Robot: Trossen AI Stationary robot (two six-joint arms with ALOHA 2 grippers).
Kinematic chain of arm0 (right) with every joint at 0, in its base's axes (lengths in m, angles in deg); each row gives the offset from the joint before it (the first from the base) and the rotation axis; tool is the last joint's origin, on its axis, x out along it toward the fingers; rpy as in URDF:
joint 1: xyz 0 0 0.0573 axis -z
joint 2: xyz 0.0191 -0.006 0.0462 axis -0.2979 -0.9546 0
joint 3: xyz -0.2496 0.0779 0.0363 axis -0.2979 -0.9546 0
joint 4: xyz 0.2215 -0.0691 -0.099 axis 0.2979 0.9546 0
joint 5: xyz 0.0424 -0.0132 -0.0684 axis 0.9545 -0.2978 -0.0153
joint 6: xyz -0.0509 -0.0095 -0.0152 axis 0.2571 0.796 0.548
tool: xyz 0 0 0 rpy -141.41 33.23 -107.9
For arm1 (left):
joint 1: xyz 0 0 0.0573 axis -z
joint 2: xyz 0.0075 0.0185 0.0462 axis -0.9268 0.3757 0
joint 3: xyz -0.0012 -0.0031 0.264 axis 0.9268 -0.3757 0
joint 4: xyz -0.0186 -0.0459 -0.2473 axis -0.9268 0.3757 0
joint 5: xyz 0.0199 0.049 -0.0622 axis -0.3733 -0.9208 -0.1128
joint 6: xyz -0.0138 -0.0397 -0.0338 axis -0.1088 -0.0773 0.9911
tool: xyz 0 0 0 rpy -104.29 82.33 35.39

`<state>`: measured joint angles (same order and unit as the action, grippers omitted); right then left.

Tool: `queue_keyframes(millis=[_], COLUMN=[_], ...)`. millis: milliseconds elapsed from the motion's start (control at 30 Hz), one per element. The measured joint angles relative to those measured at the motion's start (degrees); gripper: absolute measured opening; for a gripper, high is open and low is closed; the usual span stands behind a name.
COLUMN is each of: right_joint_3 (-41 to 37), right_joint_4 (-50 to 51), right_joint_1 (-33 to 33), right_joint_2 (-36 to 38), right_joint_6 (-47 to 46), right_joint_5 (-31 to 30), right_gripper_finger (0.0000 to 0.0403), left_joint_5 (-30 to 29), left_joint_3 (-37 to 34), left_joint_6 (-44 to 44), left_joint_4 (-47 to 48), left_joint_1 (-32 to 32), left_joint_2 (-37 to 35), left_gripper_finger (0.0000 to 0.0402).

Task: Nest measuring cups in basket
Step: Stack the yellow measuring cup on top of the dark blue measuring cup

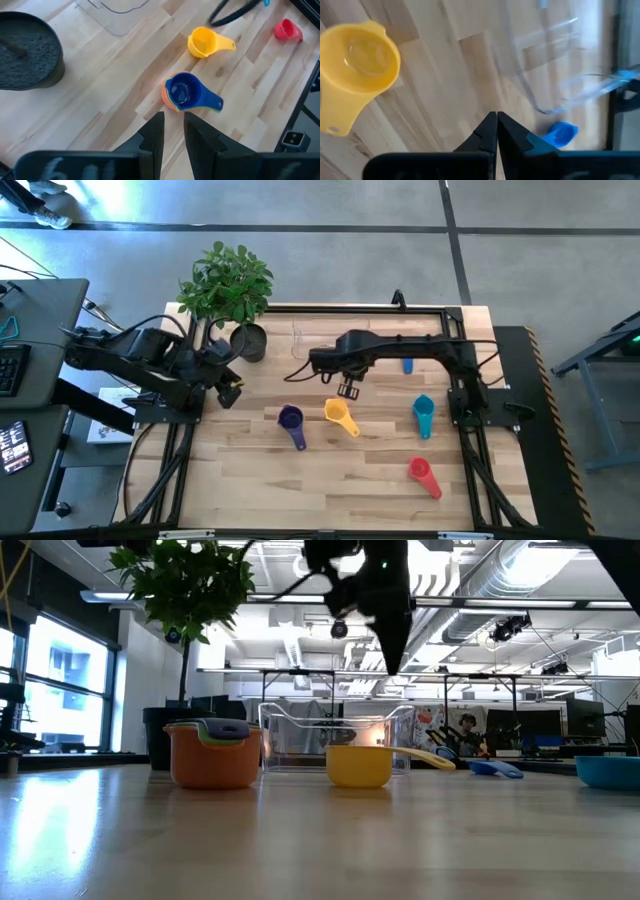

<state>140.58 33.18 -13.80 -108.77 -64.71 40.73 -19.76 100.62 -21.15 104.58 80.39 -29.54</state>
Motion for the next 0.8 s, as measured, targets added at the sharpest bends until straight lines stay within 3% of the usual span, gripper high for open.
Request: queue_keyframes(millis=[367, 633, 800], right_joint_3=[-1.82, -27.28, -38.74], right_joint_4=[-4.63, -21.51, -30.57], right_joint_1=[0.17, 0.61, 0.61], right_joint_2=[10.36, 29.21, 39.29], right_joint_6=[-2.55, -11.46, -16.57], right_joint_5=[-0.10, 2.65, 3.02], right_gripper_finger=[0.0002, 0.0002, 0.0002], left_joint_5=[-0.02, 0.00, -0.02], left_joint_3=[0.00, 0.00, 0.00], left_joint_6=[-0.61, -1.16, -1.55], left_joint_4=[0.00, -0.01, -0.01], left_joint_1=[-3.62, -5.18, -6.26], left_joint_2=[-0.01, 0.00, 0.00], left_gripper_finger=[0.0062, 0.0062, 0.0062])
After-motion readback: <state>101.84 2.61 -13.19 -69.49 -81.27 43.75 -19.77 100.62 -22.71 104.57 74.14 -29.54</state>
